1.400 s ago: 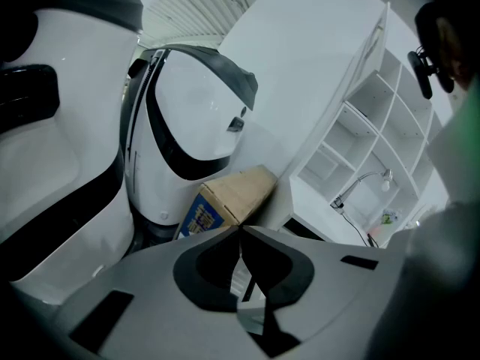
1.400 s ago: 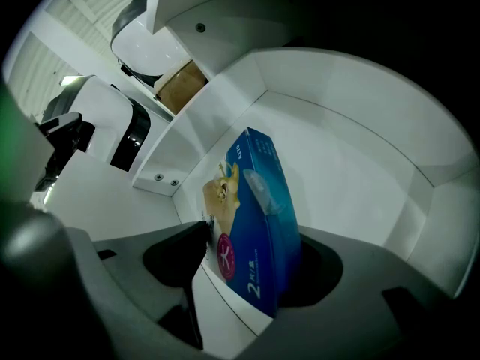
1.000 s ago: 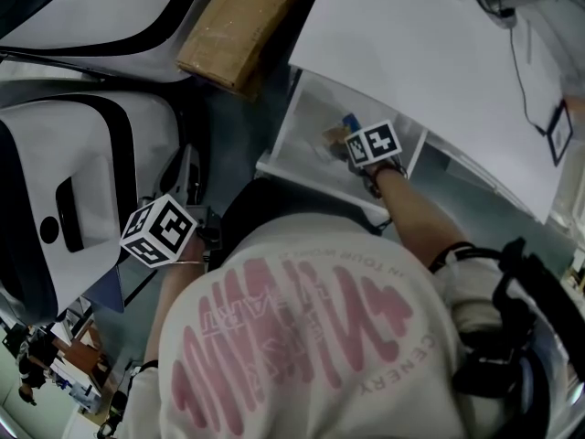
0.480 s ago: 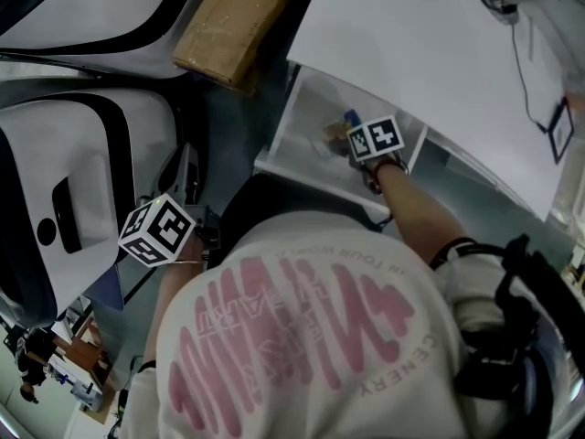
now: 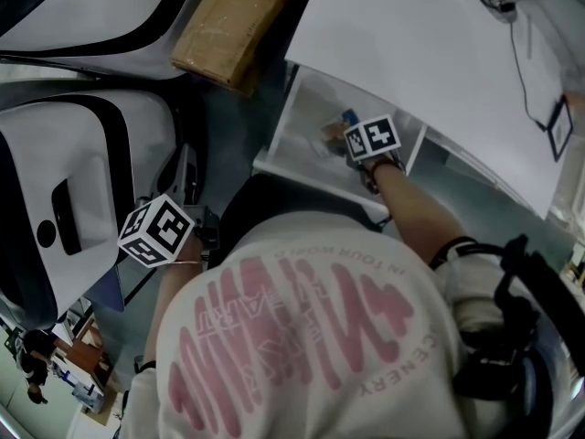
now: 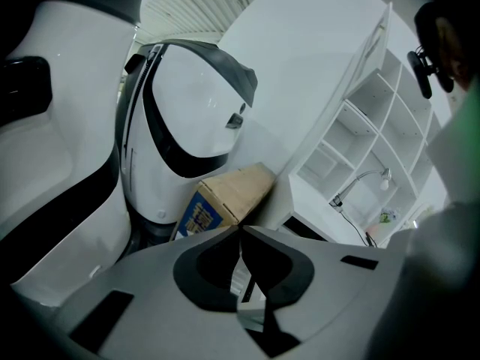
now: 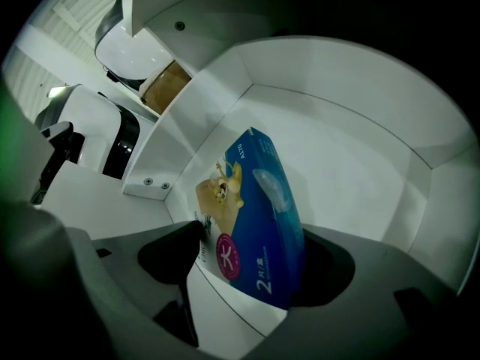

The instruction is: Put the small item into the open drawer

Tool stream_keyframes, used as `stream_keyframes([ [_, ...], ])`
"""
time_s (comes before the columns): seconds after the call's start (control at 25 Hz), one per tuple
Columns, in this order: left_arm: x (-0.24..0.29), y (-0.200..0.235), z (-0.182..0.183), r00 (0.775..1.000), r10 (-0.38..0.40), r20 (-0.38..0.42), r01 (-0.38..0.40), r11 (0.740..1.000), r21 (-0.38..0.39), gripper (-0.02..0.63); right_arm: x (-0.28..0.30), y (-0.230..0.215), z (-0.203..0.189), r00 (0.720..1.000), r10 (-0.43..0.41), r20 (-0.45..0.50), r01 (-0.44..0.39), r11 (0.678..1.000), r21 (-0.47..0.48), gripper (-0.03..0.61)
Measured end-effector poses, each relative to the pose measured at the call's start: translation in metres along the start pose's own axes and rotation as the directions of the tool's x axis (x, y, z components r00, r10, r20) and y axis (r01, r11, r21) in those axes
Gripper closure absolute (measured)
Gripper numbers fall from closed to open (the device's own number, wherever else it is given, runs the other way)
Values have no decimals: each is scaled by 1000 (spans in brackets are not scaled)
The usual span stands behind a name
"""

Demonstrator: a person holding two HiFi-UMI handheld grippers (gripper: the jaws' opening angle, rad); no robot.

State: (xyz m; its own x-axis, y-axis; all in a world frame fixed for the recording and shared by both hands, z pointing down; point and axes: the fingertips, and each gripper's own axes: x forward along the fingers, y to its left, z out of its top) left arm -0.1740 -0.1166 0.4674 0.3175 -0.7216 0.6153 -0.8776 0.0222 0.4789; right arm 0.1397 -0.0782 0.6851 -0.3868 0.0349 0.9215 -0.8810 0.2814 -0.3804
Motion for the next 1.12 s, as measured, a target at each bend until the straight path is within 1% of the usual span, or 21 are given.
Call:
stream_keyframes([
  [0.16, -1, -1, -1, 1000, 1, -2, -1, 1000, 1, 575, 0, -1, 0, 1000, -7, 3, 7, 1000, 2, 222],
  [0.32, -1, 0, -2, 1000, 4, -1, -4, 1000, -1, 575, -2, -4, 1, 999, -38, 18, 38, 999, -15, 204],
  [0.64, 0, 2, -6, 1000, 8, -5, -8, 1000, -8, 575, 0, -6, 1, 998, -58, 20, 58, 998, -9, 193],
  [0.96, 4, -1, -9, 1000, 4, -11, -4, 1000, -9, 575, -1, -8, 5, 995, -94, 38, 96, 994, -51, 172],
  [1.12, 6, -4, -10, 1000, -2, -18, 2, 1000, -6, 575, -1, -9, 4, 995, -89, 37, 91, 994, -53, 170],
])
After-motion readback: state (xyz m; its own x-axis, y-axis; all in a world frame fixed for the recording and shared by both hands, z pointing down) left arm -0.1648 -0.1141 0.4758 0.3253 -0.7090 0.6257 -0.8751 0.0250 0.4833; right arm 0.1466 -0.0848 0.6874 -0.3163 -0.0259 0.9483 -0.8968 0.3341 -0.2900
